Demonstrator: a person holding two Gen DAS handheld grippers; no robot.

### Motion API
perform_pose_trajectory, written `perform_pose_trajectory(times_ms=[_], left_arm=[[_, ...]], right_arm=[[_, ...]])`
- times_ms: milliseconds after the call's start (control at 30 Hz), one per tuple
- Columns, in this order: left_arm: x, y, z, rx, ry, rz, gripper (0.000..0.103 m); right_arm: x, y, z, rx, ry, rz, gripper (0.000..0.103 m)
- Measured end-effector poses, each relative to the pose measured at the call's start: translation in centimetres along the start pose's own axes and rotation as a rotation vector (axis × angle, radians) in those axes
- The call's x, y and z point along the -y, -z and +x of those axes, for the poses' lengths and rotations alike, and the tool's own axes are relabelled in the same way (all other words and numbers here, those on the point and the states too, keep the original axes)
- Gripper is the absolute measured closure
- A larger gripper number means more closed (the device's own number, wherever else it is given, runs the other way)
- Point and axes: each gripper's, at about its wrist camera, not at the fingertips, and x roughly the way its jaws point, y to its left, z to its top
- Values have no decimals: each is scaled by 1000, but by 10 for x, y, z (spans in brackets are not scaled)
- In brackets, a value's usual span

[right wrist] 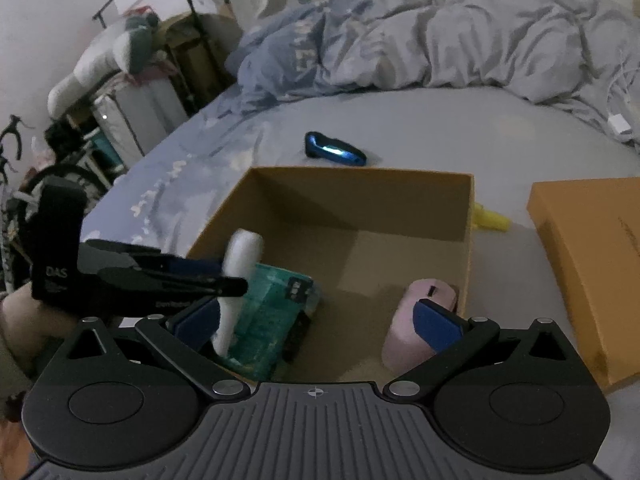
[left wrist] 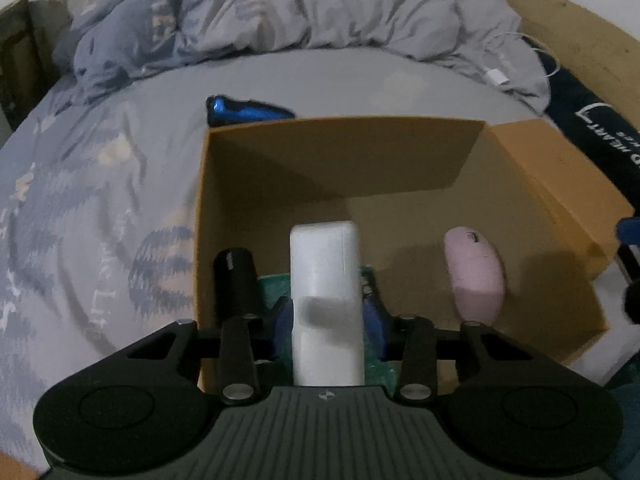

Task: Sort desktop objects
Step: 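Lower the power bank into the box and open the left gripper, then withdraw the left tool and move the right tool toward the blue shaver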

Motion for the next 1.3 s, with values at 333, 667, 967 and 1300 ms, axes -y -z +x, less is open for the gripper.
perform_pose_trajectory(times_ms=[333, 667, 967, 1300], left_arm=[[-7, 1, -3, 1, -16, -18, 62], [-9, -2, -21, 37, -10, -1, 60], [-12, -3, -47, 99, 0, 2, 52], [-29, 4, -79, 222, 74, -34, 37]], right_arm=[[1, 0, 5, -8, 1, 4, 0], [-10, 2, -3, -4, 11, -11, 0], [-21, 3, -14, 2, 23, -29, 0], [-42, 5, -32, 53, 49, -81, 0]])
